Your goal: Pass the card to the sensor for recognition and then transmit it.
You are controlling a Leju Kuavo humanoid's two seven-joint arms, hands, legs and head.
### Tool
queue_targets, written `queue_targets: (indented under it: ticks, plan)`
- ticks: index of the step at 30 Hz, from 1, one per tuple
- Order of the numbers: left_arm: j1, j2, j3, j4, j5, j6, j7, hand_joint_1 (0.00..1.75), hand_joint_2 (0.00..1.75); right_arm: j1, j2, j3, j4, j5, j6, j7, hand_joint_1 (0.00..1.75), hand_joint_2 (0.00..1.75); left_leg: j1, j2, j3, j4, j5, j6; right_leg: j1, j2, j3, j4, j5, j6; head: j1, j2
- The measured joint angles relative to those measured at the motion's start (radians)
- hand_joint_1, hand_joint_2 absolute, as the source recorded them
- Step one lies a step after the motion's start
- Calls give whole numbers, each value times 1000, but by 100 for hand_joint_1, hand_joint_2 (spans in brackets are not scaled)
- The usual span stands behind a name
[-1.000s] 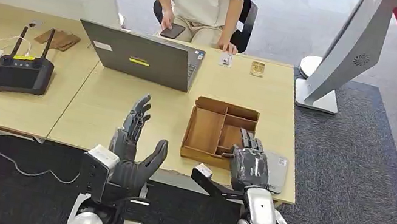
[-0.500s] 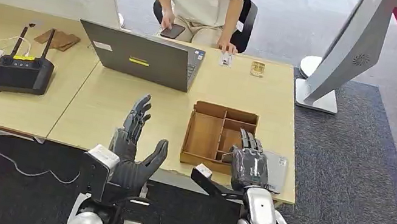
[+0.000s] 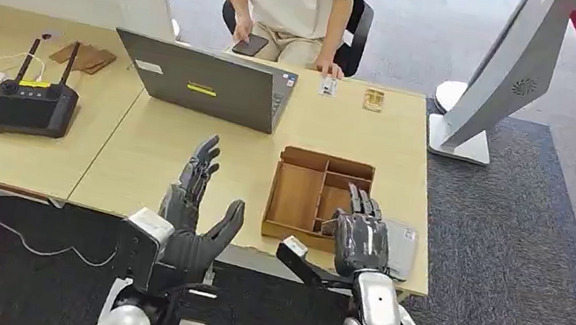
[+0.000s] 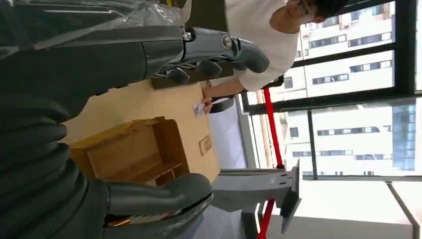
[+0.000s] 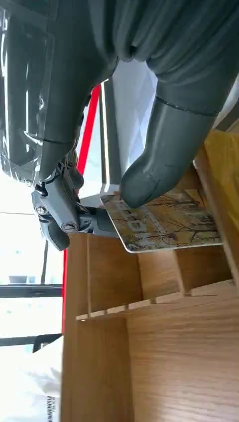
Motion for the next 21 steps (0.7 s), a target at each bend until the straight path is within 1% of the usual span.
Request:
queue_targets:
  ticks: [3, 5, 7, 12, 16, 21]
  plan:
    - [0, 0, -3, 4, -5, 0, 2, 0, 175, -3, -3, -8, -32, 12, -56, 16, 175, 175, 0, 0, 0, 0, 0, 0, 0, 0, 0, 0, 0, 0, 0, 0]
    - [1, 0, -3, 5, -12, 0, 6, 0, 175, -14, -10, -21, -87, 34, -60, 33, 175, 175, 0, 0, 0, 0, 0, 0, 0, 0, 0, 0, 0, 0, 0, 0]
    - [2, 0, -3, 5, -18, 0, 7, 0, 175, -31, -20, -33, -154, 56, -43, 45, 175, 175, 0, 0, 0, 0, 0, 0, 0, 0, 0, 0, 0, 0, 0, 0]
    - [5, -1, -2, 9, -22, 0, 5, 0, 175, -92, -44, -66, -311, 91, 34, 63, 175, 175, 0, 1, 0, 0, 0, 0, 0, 0, 0, 0, 0, 0, 0, 0]
    - [5, -3, -2, 11, -15, 0, -11, 0, 175, -126, -59, -84, -393, 99, 45, 74, 175, 175, 0, 0, 0, 0, 0, 0, 0, 0, 0, 0, 0, 0, 0, 0]
    - [-2, -10, -3, 19, -4, 0, -14, 0, 175, -156, -74, -105, -457, 103, 46, 76, 175, 175, 0, 0, 0, 0, 0, 0, 0, 0, 0, 0, 0, 0, 0, 0]
